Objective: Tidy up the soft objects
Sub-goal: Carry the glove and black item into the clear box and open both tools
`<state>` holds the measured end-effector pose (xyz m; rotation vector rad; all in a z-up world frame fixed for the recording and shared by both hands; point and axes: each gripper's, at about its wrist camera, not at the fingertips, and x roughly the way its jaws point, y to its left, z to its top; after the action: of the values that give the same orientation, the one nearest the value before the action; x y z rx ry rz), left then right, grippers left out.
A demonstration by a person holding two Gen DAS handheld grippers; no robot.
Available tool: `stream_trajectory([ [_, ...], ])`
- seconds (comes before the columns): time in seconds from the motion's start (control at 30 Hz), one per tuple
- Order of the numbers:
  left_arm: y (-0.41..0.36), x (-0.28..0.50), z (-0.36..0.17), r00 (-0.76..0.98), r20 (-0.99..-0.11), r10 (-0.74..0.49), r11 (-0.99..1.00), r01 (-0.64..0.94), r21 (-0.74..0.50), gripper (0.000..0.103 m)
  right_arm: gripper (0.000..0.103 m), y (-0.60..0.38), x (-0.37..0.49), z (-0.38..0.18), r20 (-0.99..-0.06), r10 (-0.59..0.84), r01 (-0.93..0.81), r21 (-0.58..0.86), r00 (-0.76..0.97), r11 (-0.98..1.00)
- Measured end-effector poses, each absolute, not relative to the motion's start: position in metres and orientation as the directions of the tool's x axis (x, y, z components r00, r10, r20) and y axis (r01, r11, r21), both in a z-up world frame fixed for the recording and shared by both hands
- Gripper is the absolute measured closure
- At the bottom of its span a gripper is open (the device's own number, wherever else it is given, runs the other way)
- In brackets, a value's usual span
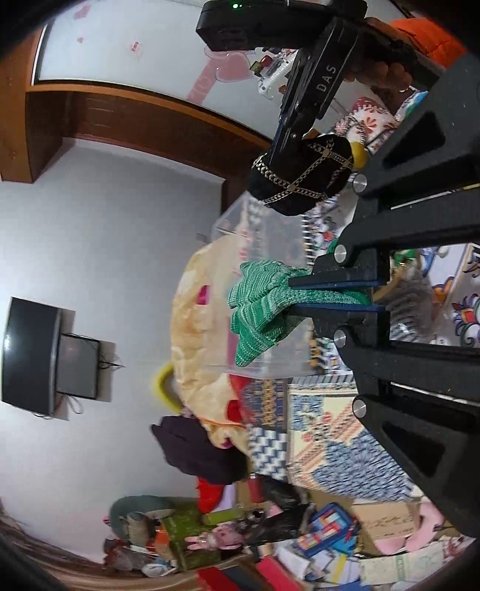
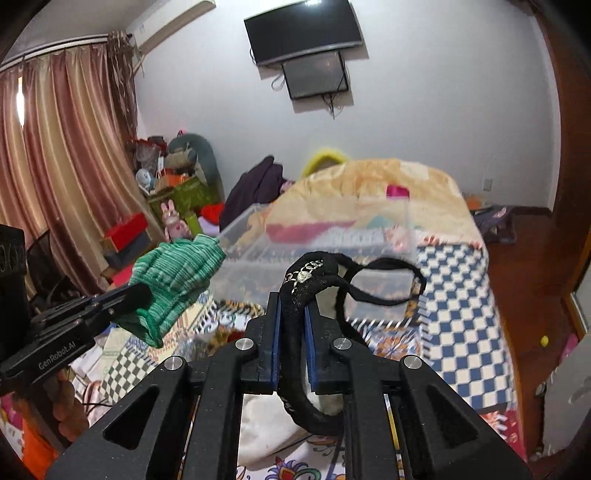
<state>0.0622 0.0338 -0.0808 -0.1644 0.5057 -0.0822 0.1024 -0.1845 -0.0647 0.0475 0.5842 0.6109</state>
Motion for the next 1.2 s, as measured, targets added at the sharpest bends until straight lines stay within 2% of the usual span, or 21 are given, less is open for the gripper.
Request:
stream_trajectory([
  [0.27,0.037,0.080,-0.053,0.907,-0.409,-0.098,0.986,0.032,-0.166,0.098,0.093,-0.189,0.117,-0.031,-0.415,0.553,-0.514,0.214,0.722,0.831],
  [0.5,0.046,0.114,-0.050,0.906,-0.417,-0.068,0.987,0.001,-0.160,0.098,0.093,-0.182,0.137,-0.013,-0.362,0.546,-0.513,0.191,0.755,0.837],
  [0.63,0.054,0.137,-0.056,0.894,-0.441,-0.076,0.984,-0.005,-0.179,0.098,0.093,-0.171,0.148,-0.014,-0.362,0.531,-0.513,0.155,0.766,0.844],
  [0.83,0.055,0.169,-0.069,0.867,-0.496,-0.052,0.990,-0.022,-0.142,0.098,0.093,-0.150,0.177,-0.032,-0.420,0.505,-0.505,0.120,0.754,0.855],
  [1.2,0.051,0.219,-0.109,0.790,-0.611,-0.058,0.992,-0.022,-0.122,0.098,0.093,-0.123,0.224,-0.077,-0.620,0.426,-0.477,0.094,0.659,0.874],
])
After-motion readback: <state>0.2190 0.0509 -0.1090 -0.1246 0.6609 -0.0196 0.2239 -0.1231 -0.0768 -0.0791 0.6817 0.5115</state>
